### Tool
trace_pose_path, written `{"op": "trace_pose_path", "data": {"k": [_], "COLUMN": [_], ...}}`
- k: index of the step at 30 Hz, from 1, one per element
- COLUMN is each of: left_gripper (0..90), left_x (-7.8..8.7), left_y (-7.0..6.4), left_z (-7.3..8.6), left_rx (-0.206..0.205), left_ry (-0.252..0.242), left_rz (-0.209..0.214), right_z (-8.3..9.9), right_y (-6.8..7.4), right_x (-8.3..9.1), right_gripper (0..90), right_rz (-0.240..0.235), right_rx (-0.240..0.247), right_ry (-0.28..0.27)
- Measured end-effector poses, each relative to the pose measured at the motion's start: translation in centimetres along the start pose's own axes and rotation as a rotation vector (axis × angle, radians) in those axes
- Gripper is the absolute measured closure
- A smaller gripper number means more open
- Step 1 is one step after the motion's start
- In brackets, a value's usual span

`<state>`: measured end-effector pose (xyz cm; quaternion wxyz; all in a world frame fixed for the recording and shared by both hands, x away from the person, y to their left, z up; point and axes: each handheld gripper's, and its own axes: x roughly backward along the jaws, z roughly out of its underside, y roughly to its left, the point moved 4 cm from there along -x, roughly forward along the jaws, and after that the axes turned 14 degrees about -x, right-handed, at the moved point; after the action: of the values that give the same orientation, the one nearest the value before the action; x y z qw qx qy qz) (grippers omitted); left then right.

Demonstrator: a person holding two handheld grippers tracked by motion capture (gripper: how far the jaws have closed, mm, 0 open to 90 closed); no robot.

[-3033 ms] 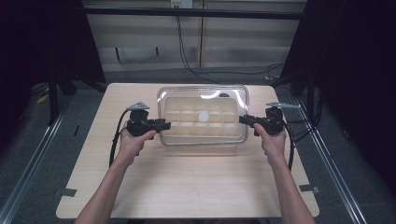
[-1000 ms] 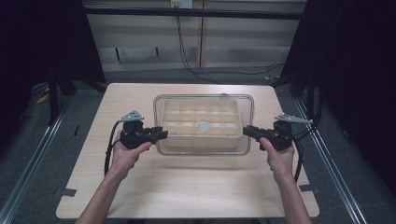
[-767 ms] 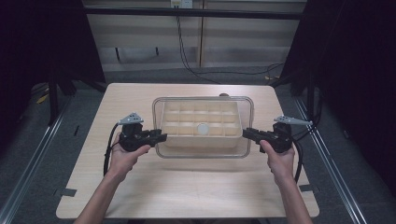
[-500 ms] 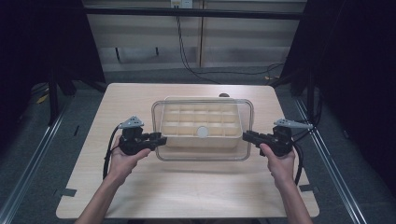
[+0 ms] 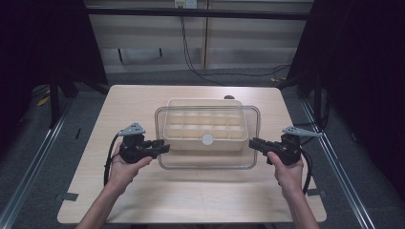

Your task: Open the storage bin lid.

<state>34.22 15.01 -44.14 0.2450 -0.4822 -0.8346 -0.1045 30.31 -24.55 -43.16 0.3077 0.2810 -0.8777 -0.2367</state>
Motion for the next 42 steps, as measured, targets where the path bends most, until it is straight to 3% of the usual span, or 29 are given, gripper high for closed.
{"op": "trace_pose_path", "data": {"k": [20,37,42], "left_gripper": [63.1,63.1,63.4], "left_x": [1.4,2.2,2.4], "left_y": [-1.3,-3.4,-4.0], "left_z": [1.4,2.1,2.5], "left_rx": [-0.006,-0.020,-0.022], "left_ry": [0.031,0.054,0.043], "left_rz": [0.003,0.014,0.035], "right_z": [1.8,3.6,4.2], "right_y": [1.4,1.9,1.9], "right_x": [0.5,2.0,2.3], "right_gripper": [72.0,71.5,71.2], "right_rz": [0.003,0.013,0.018], "right_rx": [0.010,-0.004,-0.007], "right_ry": [0.035,0.064,0.067]}}
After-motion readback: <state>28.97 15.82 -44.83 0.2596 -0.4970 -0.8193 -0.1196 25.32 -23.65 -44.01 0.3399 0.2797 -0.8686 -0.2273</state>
